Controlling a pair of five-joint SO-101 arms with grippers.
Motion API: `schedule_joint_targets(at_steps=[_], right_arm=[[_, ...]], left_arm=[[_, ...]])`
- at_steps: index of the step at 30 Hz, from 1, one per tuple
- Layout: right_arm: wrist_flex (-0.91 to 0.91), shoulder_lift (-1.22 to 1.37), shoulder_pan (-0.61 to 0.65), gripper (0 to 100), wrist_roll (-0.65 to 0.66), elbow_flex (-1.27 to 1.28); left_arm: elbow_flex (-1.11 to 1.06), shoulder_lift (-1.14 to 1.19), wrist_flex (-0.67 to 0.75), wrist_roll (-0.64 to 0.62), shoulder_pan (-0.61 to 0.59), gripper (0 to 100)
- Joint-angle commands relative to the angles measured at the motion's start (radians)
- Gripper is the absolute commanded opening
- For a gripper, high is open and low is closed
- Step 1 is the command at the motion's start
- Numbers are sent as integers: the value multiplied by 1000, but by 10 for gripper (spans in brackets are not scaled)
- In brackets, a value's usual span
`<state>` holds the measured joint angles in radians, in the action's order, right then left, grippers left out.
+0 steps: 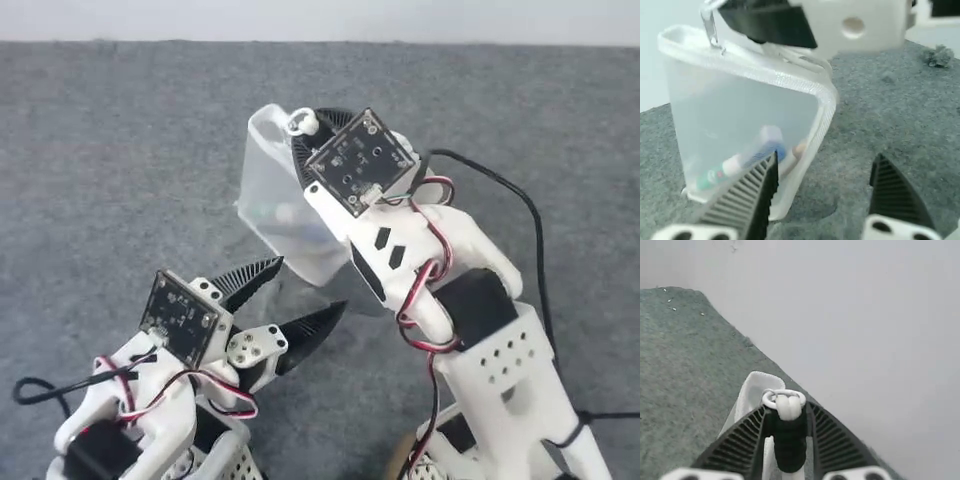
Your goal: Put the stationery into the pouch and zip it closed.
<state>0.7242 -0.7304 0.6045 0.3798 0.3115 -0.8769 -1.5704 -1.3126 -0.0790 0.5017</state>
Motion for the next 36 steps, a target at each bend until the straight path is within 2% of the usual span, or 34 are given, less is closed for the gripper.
schedule_joint_targets(at_steps=[1, 8, 14, 20, 29, 36], right_arm=[[-25, -12, -15, 7, 6, -98], [-5, -12, -58, 7, 5, -124], [-2, -5, -61, 7, 3, -117], [48, 41, -58, 7, -37, -121], [151, -33, -58, 7, -38, -123], [157, -42, -51, 7, -40, -118]], left_arm=[[45, -8, 25, -12, -6, 284], [7, -8, 98, -17, -138, 280], [8, -8, 98, -18, -132, 282], [-1, -8, 103, -18, -54, 280], [-87, -8, 207, -18, -183, 280], [-88, -8, 196, -18, -147, 280]])
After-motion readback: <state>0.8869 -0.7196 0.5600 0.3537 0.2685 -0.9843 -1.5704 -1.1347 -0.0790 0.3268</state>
